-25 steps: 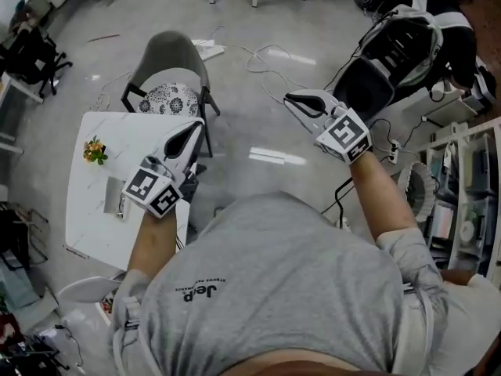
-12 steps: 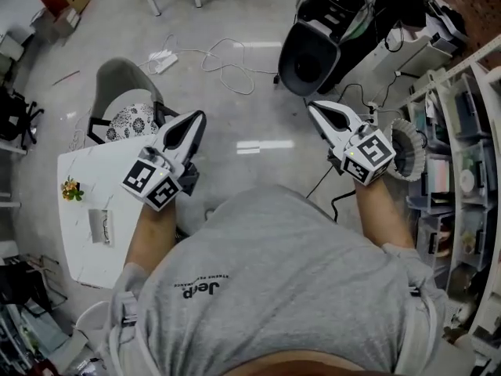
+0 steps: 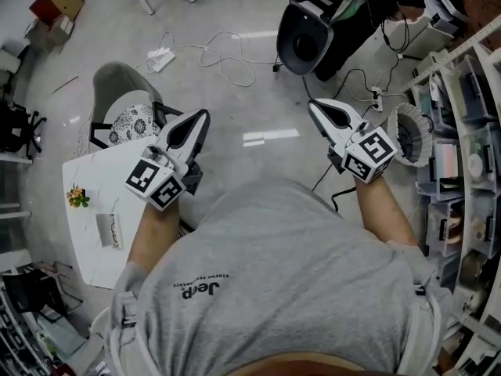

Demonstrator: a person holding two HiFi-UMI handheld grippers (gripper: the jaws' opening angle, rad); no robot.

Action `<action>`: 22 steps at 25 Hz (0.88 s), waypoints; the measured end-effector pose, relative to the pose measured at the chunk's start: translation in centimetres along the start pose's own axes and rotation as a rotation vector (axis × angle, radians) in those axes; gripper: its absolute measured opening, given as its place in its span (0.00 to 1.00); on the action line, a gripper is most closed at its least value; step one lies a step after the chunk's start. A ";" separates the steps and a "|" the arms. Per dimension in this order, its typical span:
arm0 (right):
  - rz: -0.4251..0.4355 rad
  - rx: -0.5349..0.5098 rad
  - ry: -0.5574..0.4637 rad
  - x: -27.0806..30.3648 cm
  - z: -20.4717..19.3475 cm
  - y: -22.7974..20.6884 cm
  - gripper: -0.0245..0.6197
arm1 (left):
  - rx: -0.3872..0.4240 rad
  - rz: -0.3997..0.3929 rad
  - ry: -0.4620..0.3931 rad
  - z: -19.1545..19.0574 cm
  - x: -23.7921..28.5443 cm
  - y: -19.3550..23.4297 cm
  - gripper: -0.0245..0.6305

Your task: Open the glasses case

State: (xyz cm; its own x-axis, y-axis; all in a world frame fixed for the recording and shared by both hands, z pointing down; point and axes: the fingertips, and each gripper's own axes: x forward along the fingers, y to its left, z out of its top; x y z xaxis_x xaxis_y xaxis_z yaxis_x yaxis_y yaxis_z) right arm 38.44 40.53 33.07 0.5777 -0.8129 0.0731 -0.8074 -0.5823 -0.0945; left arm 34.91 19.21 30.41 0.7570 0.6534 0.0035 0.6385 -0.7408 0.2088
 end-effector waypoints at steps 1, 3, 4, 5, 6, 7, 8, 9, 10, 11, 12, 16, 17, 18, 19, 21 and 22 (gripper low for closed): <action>0.008 -0.003 0.000 0.5 0.0 0.4 0.04 | 0.002 0.004 -0.001 0.1 -0.3 0.4 0.11; 0.025 -0.010 0.002 1.5 0.0 1.0 0.04 | 0.005 0.012 -0.009 0.4 -0.8 1.0 0.11; 0.031 -0.013 0.004 1.9 0.1 1.3 0.04 | 0.005 0.014 -0.013 0.4 -1.0 1.2 0.11; 0.036 -0.019 0.005 2.3 0.2 1.5 0.04 | 0.005 0.015 -0.015 0.5 -1.2 1.3 0.11; 0.041 -0.026 0.008 2.5 0.4 1.8 0.04 | 0.006 0.016 -0.017 0.5 -1.3 1.5 0.11; 0.044 -0.033 0.009 2.8 0.6 1.9 0.04 | 0.006 0.017 -0.019 0.6 -1.5 1.6 0.11; 0.048 -0.037 0.009 3.0 0.8 2.0 0.04 | 0.007 0.020 -0.023 0.7 -1.7 1.7 0.11; 0.050 -0.039 0.007 3.2 1.0 2.0 0.04 | 0.007 0.023 -0.027 0.8 -1.9 1.9 0.11; 0.053 -0.040 0.006 3.4 1.1 2.0 0.04 | 0.009 0.028 -0.031 0.9 -2.2 2.0 0.11; 0.054 -0.041 0.005 3.6 1.2 2.0 0.04 | 0.010 0.032 -0.035 1.0 -2.5 2.2 0.11; 0.057 -0.042 0.005 3.8 1.2 2.1 0.04 | 0.012 0.038 -0.038 1.1 -2.8 2.4 0.11; 0.083 -0.065 0.016 4.7 1.4 2.6 0.04 | 0.011 0.068 -0.051 1.4 -3.7 3.2 0.11; 0.088 -0.069 0.018 4.9 1.4 2.7 0.04 | 0.009 0.075 -0.053 1.4 -3.8 3.4 0.11; 0.090 -0.069 0.020 5.1 1.4 2.7 0.04 | 0.008 0.080 -0.054 1.4 -4.0 3.5 0.11; 0.090 -0.067 0.023 5.3 1.4 2.6 0.04 | 0.007 0.085 -0.055 1.4 -4.1 3.7 0.11; 0.088 -0.064 0.032 5.7 1.2 2.3 0.04 | 0.006 0.095 -0.055 1.2 -4.2 4.1 0.11; 0.086 -0.066 0.037 5.8 1.1 2.1 0.04 | 0.006 0.099 -0.054 1.2 -4.2 4.2 0.11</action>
State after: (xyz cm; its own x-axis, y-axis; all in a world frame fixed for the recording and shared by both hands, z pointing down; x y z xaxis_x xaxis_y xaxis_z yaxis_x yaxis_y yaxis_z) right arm 40.20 34.59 32.16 0.5019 -0.8586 0.1045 -0.8608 -0.5076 -0.0362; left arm 34.62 13.15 30.15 0.8228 0.5676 -0.0289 0.5608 -0.8025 0.2040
